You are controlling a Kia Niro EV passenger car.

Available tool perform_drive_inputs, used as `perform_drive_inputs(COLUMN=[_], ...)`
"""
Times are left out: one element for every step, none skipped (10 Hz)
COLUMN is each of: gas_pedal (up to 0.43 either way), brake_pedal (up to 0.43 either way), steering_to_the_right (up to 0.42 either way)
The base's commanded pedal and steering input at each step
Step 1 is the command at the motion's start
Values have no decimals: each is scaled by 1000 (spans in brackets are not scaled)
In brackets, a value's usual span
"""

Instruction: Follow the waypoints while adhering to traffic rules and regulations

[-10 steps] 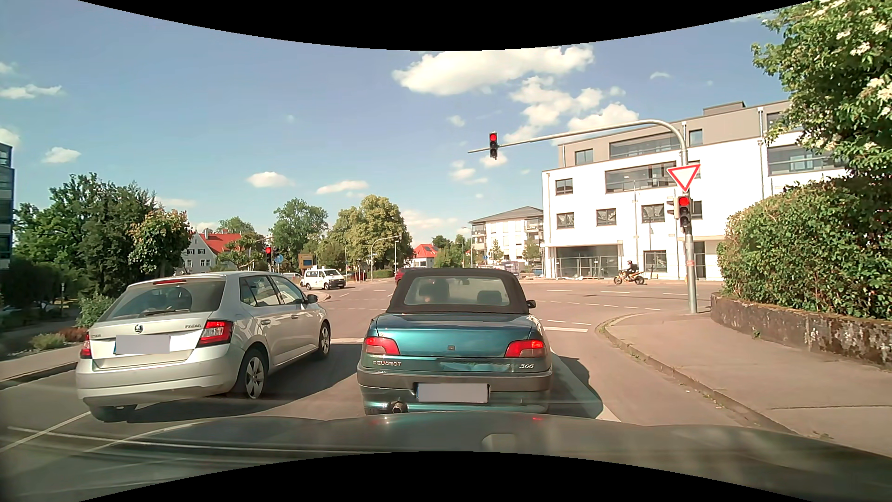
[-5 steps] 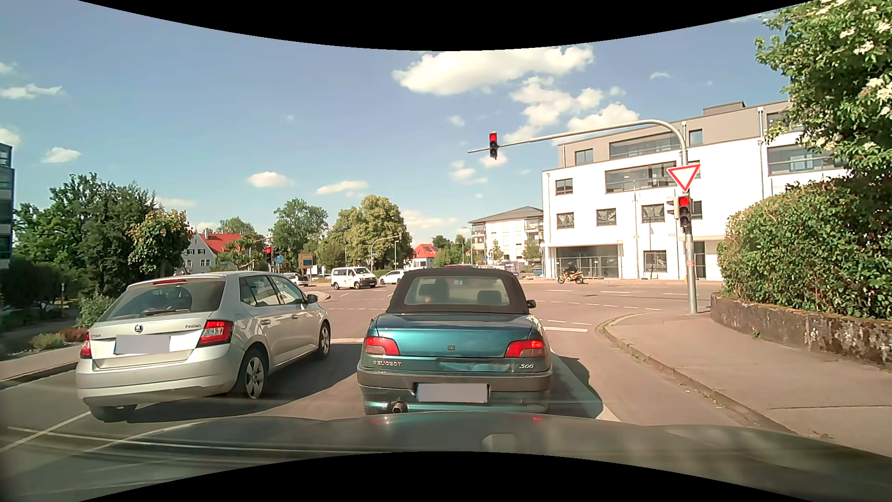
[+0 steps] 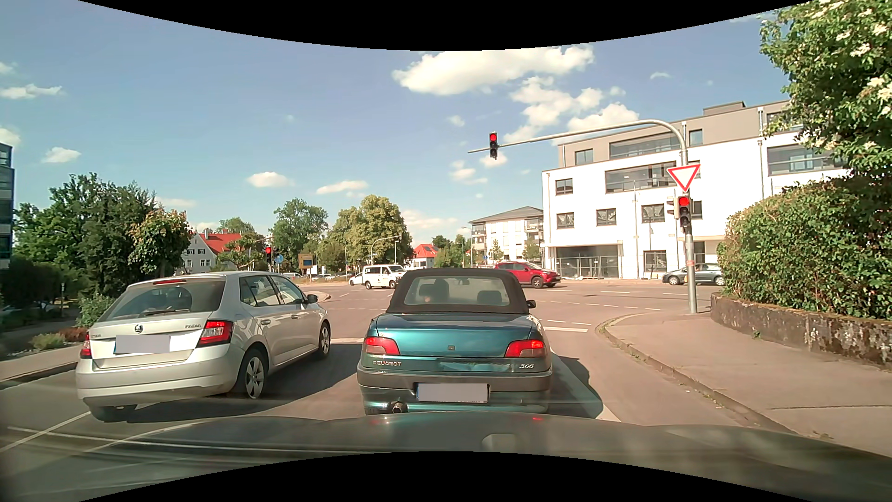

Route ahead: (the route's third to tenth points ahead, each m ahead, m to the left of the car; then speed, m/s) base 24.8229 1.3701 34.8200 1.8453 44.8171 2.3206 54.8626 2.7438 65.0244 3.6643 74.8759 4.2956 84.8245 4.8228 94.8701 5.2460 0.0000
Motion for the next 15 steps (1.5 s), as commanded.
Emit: perform_drive_inputs(gas_pedal=[0,0,0,0,0,0,0,0,0,0,0,0,0,0,0], brake_pedal=[652,652,659,652,652,652,652,652,659,652,652,659,659,659,659], steering_to_the_right=[4,4,4,4,4,4,4,4,4,4,4,4,4,4,4])
